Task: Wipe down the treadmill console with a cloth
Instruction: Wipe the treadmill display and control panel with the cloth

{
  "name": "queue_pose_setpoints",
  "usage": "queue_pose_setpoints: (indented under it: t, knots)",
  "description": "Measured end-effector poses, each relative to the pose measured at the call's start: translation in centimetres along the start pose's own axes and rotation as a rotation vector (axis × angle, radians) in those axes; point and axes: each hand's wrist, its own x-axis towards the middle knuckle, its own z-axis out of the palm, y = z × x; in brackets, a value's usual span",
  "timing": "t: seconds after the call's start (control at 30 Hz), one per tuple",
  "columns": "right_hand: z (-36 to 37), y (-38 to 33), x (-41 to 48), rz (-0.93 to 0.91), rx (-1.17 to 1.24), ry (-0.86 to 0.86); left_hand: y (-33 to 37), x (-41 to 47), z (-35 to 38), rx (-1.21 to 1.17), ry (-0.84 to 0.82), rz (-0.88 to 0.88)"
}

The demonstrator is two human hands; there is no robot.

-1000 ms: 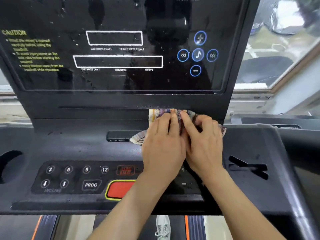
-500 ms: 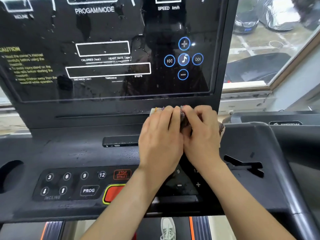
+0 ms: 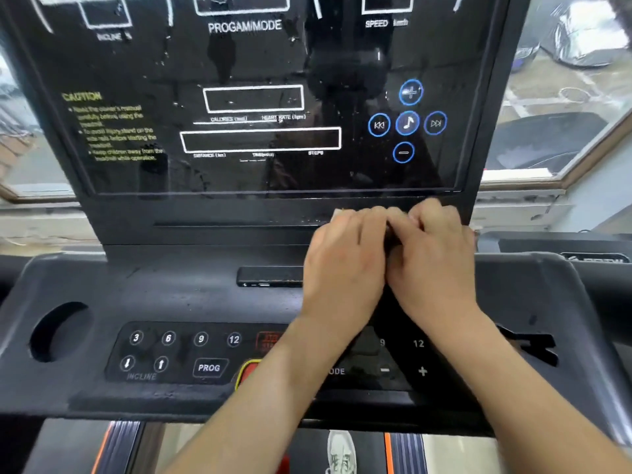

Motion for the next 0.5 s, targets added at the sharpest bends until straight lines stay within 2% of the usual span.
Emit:
queue_pose_setpoints:
  t: [0.07,0.23,0.33,0.5]
  knots:
    - [0.6,-2.0,-0.1,0.006,0.047,-0.035,-1.7,-0.4,-0.6,0.018,0.011,-0.01]
    - [2.7,-8.7,0.2,-0.13,0.041,-0.112,-7.8,-1.3,-4.7,0.02,-0.105,-0.156]
    - [4.6,-12.8,0.5,-0.201,0.029,-0.128,-11.5,-1.8,-6.4,0.125,-0.063,-0.189]
    - [7.4,-17.9,0.4,-0.244,0.102,-0.05,-16.2,-2.6,-8.5,0.14,-0.001,-0.304]
